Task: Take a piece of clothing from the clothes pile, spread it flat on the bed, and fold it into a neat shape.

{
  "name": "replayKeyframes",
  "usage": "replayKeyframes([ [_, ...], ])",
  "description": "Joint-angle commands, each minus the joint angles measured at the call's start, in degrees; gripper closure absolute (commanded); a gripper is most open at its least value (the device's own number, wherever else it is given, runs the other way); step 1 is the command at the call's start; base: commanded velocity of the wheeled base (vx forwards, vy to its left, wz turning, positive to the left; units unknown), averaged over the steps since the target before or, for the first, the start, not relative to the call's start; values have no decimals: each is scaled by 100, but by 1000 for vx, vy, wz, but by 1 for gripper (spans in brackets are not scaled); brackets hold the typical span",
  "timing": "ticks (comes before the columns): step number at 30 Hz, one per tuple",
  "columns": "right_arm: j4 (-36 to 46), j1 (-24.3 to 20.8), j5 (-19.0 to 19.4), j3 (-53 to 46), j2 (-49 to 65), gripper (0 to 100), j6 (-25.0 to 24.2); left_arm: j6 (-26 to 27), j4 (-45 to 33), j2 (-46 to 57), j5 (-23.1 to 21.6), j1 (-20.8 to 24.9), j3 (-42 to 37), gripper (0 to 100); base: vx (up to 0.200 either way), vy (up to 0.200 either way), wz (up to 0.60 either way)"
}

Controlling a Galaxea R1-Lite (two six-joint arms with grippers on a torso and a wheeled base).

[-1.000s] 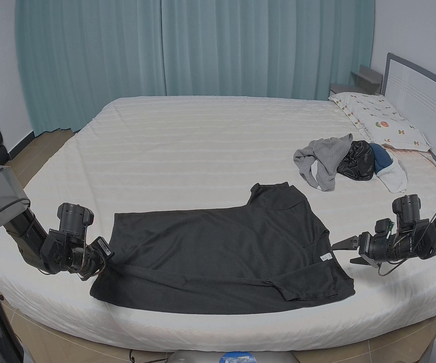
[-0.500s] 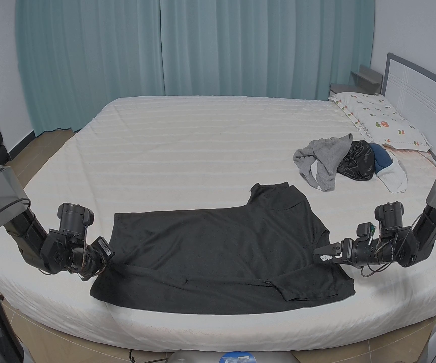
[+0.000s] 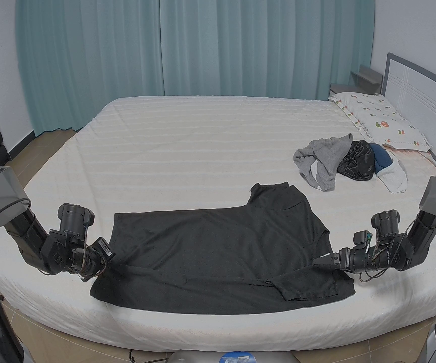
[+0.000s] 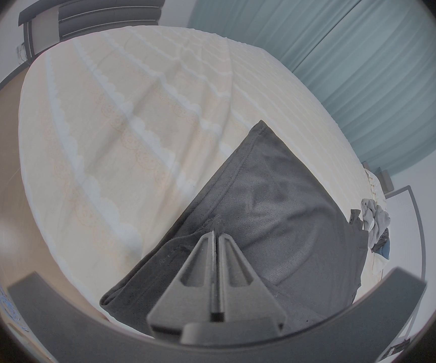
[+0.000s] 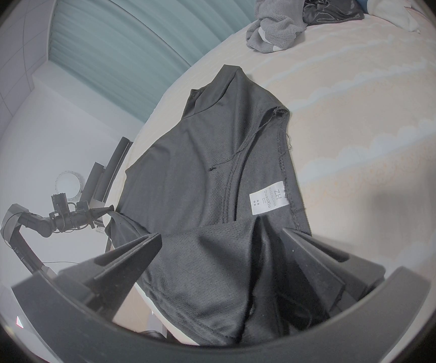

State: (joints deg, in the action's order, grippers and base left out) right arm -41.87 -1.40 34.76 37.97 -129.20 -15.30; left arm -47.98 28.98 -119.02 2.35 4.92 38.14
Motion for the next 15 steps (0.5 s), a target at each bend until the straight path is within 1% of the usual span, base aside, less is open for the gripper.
replayKeyframes([
  [1, -40, 35, 5, 0, -62, 0, 1, -1, 3, 1, 2, 0, -9, 100, 0, 0, 0],
  [3, -93, 35, 5, -44, -71, 0, 1, -1, 3, -8, 2, 0, -9, 100, 0, 0, 0],
  [4, -110, 35, 5, -53, -62, 100, 1, -1, 3, -8, 2, 0, -9, 100, 0, 0, 0],
  [8, -137, 44, -13, -141, -27, 100, 27, -1, -6, 1, 2, 0, -26, 100, 0, 0, 0],
  [10, -146, 61, -21, -229, 0, 100, 150, -9, -6, 19, 2, 0, -26, 100, 0, 0, 0],
  [13, -189, 202, 5, -326, 17, 100, 405, -9, -6, 45, 11, 0, -53, 100, 0, 0, 0],
  [15, -216, 219, 5, -361, 79, 100, 396, -9, -15, 54, 11, 0, -70, 100, 0, 0, 0],
])
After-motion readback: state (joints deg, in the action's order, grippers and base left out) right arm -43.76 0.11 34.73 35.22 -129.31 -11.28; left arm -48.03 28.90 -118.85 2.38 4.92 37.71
